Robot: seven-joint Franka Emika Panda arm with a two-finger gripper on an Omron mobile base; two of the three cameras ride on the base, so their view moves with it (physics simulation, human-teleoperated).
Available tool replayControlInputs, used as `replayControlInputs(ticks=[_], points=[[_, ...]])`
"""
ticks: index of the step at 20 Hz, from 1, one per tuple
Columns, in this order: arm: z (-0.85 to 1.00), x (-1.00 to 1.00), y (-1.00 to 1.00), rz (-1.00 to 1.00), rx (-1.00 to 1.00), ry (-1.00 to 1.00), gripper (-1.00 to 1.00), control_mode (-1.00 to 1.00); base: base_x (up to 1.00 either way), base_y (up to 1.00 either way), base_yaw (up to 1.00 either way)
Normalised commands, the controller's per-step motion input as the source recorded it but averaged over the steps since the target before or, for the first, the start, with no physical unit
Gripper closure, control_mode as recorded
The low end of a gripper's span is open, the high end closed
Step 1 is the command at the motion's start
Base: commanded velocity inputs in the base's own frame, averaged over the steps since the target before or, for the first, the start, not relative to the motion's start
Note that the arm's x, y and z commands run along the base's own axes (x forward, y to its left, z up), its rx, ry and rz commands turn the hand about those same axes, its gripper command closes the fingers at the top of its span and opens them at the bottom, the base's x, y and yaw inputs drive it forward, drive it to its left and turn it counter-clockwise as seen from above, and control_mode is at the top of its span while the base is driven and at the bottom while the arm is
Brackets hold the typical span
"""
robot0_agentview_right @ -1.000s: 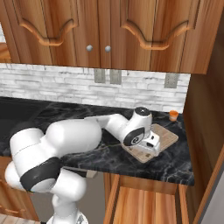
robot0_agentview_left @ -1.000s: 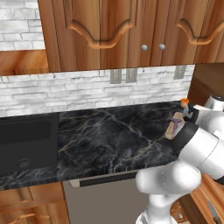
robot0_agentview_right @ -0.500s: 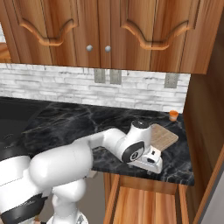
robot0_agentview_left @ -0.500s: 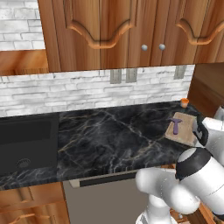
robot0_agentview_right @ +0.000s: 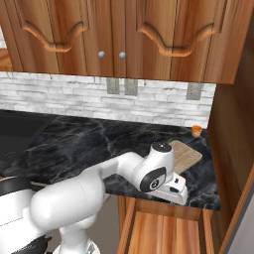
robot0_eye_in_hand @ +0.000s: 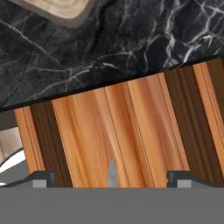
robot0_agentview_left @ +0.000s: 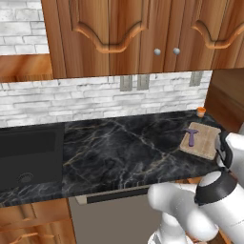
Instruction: Open the drawer on the right and place the cutting tools on the cutting board.
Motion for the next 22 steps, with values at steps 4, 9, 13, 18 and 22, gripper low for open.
replayControlInputs(ticks=[4, 9, 13, 18, 22], points=[[-0.46, -0.54, 0.00, 0.04, -0.05, 0.00, -1.00, -1.00, 0.00, 0.00, 0.00], [-0.33, -0.70, 0.00, 0.04, -0.03, 0.00, -1.00, -1.00, 0.00, 0.00, 0.00], [-0.26, -0.49, 0.00, 0.03, -0.02, 0.00, -1.00, -1.00, 0.00, 0.00, 0.00], [-0.10, -0.19, 0.00, 0.01, -0.01, 0.00, -1.00, -1.00, 0.00, 0.00, 0.00], [-0.02, 0.00, 0.00, 0.00, 0.00, 0.00, -1.00, -1.00, 0.00, 0.00, 0.00]])
